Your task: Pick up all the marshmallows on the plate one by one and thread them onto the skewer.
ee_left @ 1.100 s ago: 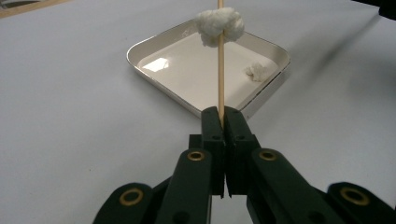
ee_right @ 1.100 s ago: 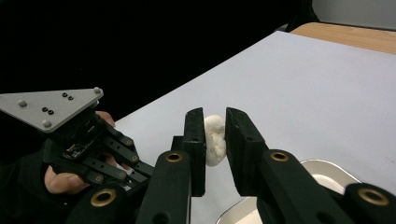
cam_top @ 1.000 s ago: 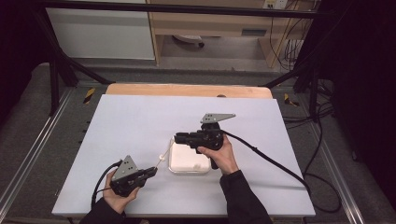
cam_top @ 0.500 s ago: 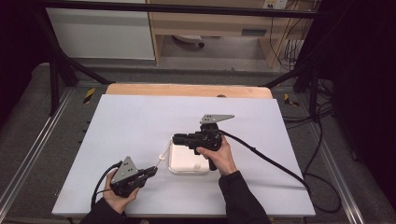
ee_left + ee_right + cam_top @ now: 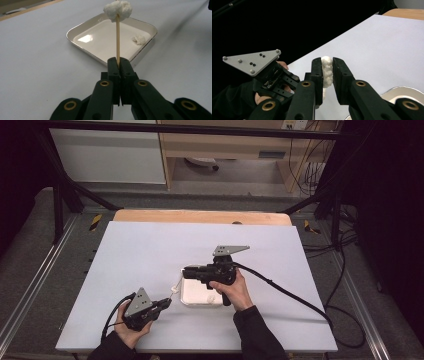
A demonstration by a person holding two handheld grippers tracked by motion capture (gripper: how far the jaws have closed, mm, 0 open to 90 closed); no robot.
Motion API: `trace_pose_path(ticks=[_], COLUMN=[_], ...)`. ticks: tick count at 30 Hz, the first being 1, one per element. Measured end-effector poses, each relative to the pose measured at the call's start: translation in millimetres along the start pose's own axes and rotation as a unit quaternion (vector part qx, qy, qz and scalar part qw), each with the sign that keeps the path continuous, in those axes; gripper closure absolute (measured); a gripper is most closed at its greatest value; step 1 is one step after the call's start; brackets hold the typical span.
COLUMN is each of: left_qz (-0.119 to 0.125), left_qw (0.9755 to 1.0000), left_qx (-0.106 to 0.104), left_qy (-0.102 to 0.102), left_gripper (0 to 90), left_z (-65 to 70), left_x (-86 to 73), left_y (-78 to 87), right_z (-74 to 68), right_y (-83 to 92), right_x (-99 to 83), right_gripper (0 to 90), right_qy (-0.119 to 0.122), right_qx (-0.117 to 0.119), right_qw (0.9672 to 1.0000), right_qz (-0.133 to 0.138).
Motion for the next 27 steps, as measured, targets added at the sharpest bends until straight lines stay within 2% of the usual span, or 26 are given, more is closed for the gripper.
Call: trace_pose_path(ticks=[17, 27], left_qz=[-0.005, -0.004], left_qw=[1.0000, 1.0000], left_qx=[0.001, -0.001], left_qy=[-0.003, -0.002], left_gripper=[88.9, 88.9], left_z=[1.6, 2.3], left_x=[-0.2, 0.4], left_y=[-1.5, -1.3], right_z=[-4.8, -4.6], right_y=[-4.8, -6.7], right_x=[-9.4, -12.4], right_gripper=[80.2, 80.3], right_qy=[0.014, 0.014], right_qx=[0.000, 0.000], right_qw=[0.9999, 0.9998], right_qz=[-0.008, -0.013])
Point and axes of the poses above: each handheld gripper's, and its own axes: y roughly backward along the jaws, x roughly out of its top, z roughly to its right, the point moved 8 cm from there along -y, roughly forward along the jaws, and after that the axes turned 1 degree about x, right-handed, at the moved point
